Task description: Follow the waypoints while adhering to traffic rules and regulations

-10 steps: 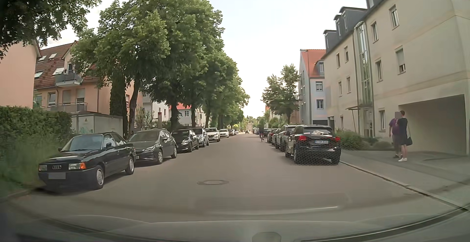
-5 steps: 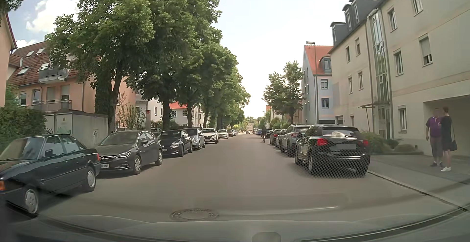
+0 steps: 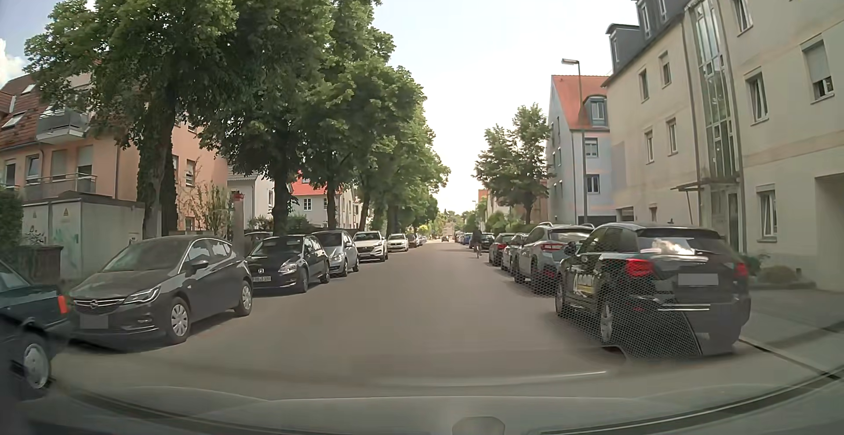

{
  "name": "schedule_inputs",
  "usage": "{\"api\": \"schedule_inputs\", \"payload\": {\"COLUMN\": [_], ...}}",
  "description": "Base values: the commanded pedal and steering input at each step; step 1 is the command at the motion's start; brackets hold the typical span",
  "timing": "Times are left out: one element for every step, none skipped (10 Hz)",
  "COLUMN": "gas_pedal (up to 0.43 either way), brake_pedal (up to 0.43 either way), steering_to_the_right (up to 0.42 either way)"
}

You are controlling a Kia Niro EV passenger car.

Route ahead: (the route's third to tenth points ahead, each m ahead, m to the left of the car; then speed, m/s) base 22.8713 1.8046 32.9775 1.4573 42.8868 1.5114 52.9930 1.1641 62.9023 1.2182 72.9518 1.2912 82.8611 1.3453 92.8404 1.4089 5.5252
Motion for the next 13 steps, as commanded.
{"api": "schedule_inputs", "payload": {"gas_pedal": [0.150,0.150,0.150,0.150,0.150,0.138,0.138,0.130,0.130,0.118,0.110,0.098,0.098], "brake_pedal": [0.000,0.000,0.000,0.000,0.000,0.000,0.000,0.000,0.000,0.000,0.000,0.000,0.000], "steering_to_the_right": [-0.003,-0.003,-0.003,-0.003,-0.002,-0.001,-0.001,-0.001,0.000,0.001,0.004,0.004,0.004]}}
